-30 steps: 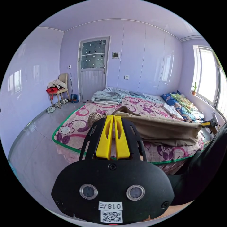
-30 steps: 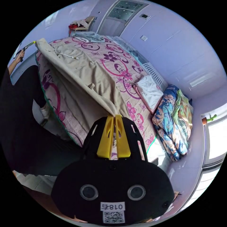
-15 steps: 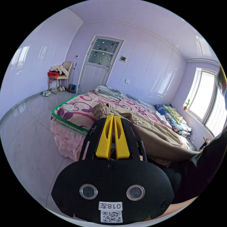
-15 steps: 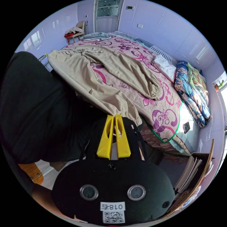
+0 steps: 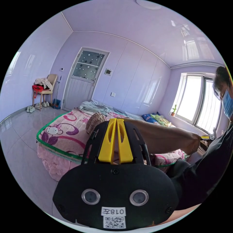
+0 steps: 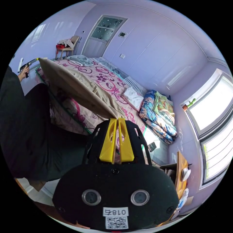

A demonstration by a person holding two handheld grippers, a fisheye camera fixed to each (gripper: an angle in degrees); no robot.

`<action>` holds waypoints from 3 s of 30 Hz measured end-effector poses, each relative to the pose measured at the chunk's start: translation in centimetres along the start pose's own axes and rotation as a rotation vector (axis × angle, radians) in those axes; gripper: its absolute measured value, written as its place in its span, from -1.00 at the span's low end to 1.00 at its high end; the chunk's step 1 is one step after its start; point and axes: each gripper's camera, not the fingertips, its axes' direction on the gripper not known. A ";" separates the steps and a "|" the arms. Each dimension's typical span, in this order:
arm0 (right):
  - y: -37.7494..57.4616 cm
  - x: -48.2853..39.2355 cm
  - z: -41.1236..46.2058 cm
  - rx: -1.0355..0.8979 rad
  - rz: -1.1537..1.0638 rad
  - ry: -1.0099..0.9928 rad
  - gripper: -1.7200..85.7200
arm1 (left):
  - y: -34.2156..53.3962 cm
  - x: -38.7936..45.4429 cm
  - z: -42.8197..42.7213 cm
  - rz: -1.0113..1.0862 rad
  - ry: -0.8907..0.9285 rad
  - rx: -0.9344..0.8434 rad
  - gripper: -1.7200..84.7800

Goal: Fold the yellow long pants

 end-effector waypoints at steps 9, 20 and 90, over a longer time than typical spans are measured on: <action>10.3 -5.5 8.7 -0.439 0.143 -0.534 -0.92 | 14.6 -6.9 -1.0 -0.242 -0.044 -0.188 -0.98; 6.2 9.6 15.1 -0.049 0.490 -0.715 -0.80 | 7.8 -5.9 -3.9 -0.280 -0.197 -0.046 -0.98; -38.9 12.3 65.0 -0.485 0.440 -0.122 -0.78 | -37.1 53.2 99.0 0.400 -0.809 -0.797 -0.94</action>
